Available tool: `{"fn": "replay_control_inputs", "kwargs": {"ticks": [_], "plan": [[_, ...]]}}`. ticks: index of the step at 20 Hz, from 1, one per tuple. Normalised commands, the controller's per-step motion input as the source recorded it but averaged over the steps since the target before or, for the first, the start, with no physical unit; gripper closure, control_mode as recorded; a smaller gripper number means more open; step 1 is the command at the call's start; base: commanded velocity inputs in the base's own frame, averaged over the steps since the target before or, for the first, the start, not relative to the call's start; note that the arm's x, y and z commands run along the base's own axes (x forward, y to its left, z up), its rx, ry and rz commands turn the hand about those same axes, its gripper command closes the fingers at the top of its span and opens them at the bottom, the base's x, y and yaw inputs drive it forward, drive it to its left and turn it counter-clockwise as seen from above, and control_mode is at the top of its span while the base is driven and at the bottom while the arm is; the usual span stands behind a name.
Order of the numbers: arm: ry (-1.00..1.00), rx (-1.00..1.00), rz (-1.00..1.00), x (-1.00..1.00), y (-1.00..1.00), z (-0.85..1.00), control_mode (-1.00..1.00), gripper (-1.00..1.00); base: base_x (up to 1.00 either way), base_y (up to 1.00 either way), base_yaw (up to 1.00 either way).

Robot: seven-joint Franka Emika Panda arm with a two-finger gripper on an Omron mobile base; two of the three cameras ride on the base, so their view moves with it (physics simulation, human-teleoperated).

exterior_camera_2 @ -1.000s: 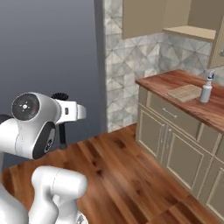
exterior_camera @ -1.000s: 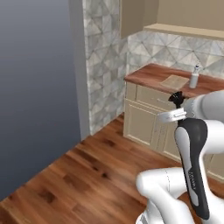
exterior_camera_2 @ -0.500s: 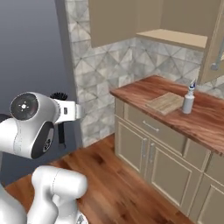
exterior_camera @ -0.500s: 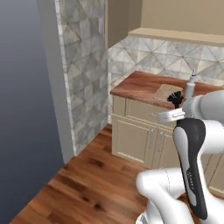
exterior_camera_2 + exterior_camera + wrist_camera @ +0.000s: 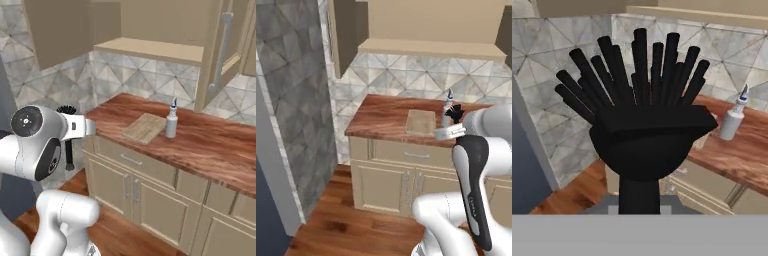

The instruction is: Grab the spray bottle from the cabinet, then place it next to the cutting board for sanitizing. Then grab the dish brush from the countertop next to the sink and place it next to the cutting board.

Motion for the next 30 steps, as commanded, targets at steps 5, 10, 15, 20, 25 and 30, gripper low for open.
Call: {"fn": "replay_control_inputs", "kwargs": {"ticks": [5,10,15,20,25,30], "plan": [[0.0,0.0,0.0,0.0,0.0,0.0,1.0,1.0,0.93,0.31,-0.58],[0.0,0.0,0.0,0.0,0.0,0.0,1.0,1.0,0.88,0.25,-0.49],[0.0,0.0,0.0,0.0,0.0,0.0,1.0,1.0,0.63,0.66,-0.29],[0.0,0.0,0.0,0.0,0.0,0.0,1.0,1.0,0.29,0.76,-0.08],[0.0,0.0,0.0,0.0,0.0,0.0,1.0,1.0,0.28,0.07,0.0],[0.0,0.0,0.0,0.0,0.0,0.0,1.0,1.0,0.98,0.0,0.0]]}}
